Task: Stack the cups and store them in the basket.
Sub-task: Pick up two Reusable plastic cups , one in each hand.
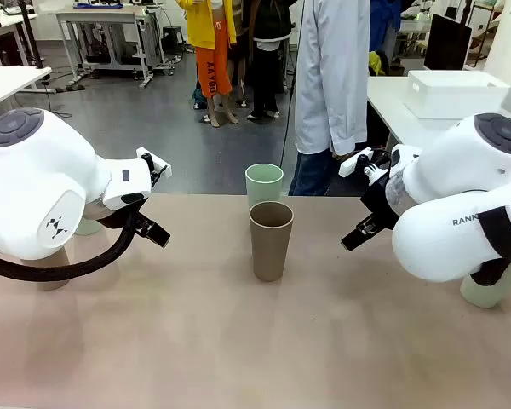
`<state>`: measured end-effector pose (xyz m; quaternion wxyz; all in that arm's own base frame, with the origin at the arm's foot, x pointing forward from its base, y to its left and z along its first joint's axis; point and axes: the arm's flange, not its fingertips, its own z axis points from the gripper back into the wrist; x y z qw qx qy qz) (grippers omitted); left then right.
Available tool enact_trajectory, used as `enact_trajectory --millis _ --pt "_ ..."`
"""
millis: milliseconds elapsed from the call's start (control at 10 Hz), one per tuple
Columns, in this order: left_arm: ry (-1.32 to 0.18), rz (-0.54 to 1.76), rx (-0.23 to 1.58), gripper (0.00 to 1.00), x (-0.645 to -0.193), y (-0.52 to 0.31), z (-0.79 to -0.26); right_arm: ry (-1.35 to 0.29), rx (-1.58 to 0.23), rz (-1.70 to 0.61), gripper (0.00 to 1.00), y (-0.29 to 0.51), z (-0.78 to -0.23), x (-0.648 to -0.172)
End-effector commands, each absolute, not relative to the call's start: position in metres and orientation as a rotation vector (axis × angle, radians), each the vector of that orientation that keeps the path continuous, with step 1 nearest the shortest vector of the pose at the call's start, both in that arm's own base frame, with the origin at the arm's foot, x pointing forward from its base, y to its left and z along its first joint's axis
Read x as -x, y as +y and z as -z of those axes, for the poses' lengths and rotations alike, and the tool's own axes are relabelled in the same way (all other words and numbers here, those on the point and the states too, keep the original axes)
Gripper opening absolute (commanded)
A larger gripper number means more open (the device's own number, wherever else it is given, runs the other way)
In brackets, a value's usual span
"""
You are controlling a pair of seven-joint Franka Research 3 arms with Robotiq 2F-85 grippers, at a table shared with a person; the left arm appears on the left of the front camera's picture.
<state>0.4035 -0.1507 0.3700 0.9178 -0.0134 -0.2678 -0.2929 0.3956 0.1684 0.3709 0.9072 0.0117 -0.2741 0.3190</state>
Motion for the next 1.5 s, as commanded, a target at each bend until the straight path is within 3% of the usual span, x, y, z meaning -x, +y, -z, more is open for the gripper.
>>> enact_trajectory --millis 0,900,1400 --pt "-0.551 0.602 0.028 1.00 -0.403 -0.151 -0.370 -0.566 -0.024 -0.659 1.00 0.168 -0.371 -0.396" --pt "-0.551 0.602 0.028 1.00 -0.403 -0.151 -0.370 -0.566 -0.024 -0.659 1.00 0.168 -0.371 -0.396" --pt "-0.511 0.741 0.252 1.00 -0.415 -0.113 -0.500 -0.605 -0.125 -0.689 1.00 0.130 -0.515 -0.409"
